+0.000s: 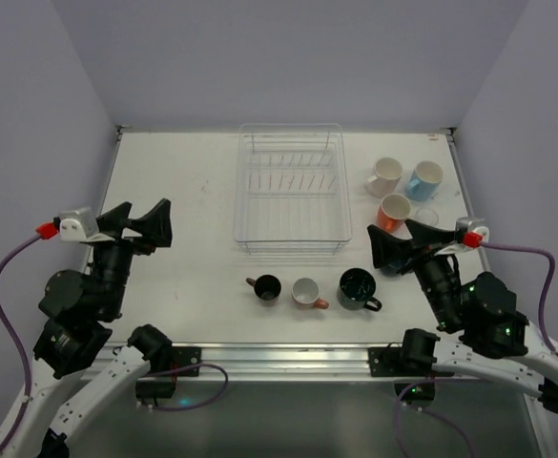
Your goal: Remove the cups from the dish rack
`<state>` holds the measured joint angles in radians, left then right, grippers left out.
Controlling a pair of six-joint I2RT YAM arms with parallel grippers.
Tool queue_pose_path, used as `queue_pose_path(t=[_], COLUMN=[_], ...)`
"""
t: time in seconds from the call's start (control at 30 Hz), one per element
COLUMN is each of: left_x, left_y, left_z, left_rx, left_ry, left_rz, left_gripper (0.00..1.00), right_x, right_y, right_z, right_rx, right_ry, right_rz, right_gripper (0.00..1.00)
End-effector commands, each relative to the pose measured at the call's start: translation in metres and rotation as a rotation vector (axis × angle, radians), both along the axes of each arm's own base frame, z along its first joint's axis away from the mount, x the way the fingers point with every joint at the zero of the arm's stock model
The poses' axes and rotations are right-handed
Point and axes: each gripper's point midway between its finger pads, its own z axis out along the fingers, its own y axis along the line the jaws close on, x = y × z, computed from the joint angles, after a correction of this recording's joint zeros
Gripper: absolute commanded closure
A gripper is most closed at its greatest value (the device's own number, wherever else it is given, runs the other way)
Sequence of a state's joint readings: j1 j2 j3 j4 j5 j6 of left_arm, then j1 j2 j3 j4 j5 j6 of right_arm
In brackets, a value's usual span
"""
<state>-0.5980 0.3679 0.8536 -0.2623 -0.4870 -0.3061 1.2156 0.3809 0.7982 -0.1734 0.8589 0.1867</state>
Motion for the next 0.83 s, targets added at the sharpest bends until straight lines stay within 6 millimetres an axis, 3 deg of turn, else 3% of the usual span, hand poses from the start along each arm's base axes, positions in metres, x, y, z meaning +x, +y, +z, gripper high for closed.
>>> queue_pose_path(t=[0.0,0.2,0.5,0.8], left_x=[-0.021,-0.034,-0.016,-0.005], left_y=[0.008,0.015,0.002,-0.009], left_z=[0.030,0.035,0.021,0.018], left_rx=[-0.074,-0.078,-0.035,-0.002], left_ry=[-0.121,-0.161,-0.103,-0.092], left_rz=[-0.031,-0.039,-0.045,-0.060], left_gripper=[0.00,0.00,0.00,0.00], right_x=[0.001,-0.006,-0.002,0.001], right_y=[-0.051,-0.084,-0.081,-0.074], right_z=[0.002,-0.002,-0.003,0.003], right_rx=[0.216,0.329,0.285,0.248], right_ry=[-0.006,-0.008,-0.001,-0.004], right_rz=[-0.161,-0.213,-0.237,-0.243], right_gripper=[0.01,0.01,0.01,0.01])
